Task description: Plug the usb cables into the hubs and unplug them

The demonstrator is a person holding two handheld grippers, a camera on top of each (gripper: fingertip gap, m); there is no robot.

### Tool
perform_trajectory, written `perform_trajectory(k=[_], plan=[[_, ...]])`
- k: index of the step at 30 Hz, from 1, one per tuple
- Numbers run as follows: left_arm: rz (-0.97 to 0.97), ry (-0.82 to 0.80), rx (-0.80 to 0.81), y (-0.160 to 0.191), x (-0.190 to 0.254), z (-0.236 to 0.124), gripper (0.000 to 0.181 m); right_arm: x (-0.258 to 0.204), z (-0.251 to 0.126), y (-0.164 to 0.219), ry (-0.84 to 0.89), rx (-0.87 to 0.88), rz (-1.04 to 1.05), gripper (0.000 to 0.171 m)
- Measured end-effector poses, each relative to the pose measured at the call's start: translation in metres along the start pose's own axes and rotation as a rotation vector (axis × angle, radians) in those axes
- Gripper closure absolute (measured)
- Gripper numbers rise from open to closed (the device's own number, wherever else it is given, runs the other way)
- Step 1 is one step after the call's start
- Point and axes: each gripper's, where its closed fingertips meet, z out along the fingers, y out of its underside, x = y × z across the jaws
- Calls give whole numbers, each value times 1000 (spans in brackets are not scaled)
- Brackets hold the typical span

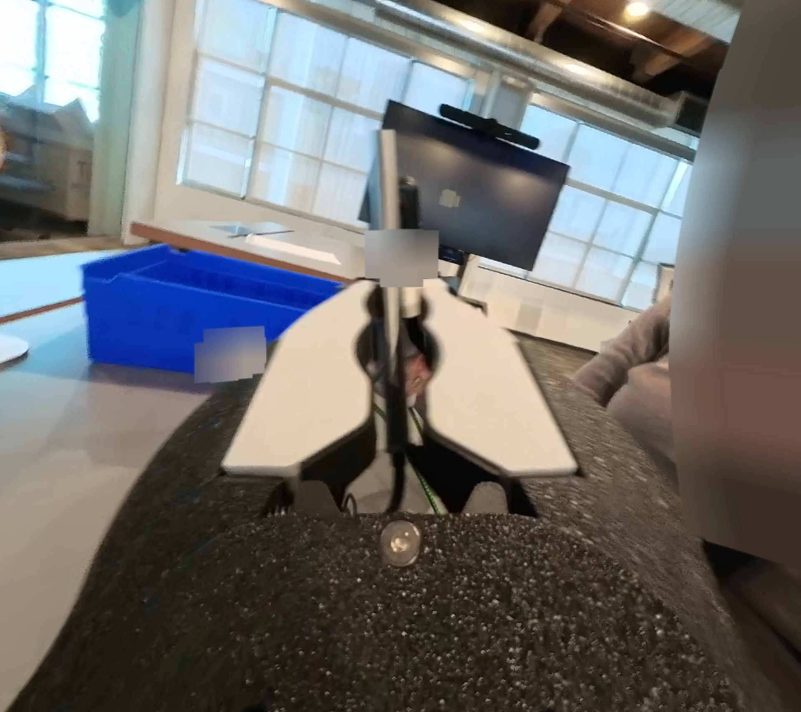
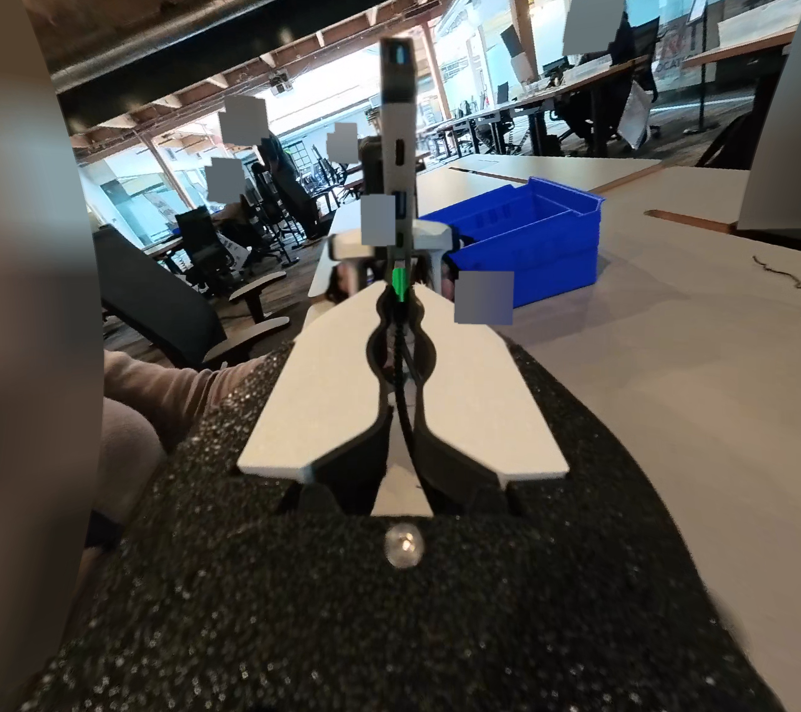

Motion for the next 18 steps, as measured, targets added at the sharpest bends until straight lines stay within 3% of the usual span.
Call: perform_trajectory(k=[1, 18], plan=[[-16, -1, -3, 0, -1, -1, 171, -2, 0, 1, -7, -8, -10, 166], [41, 1, -220, 24, 6, 1, 171, -4, -8, 19, 7, -205, -157, 166]])
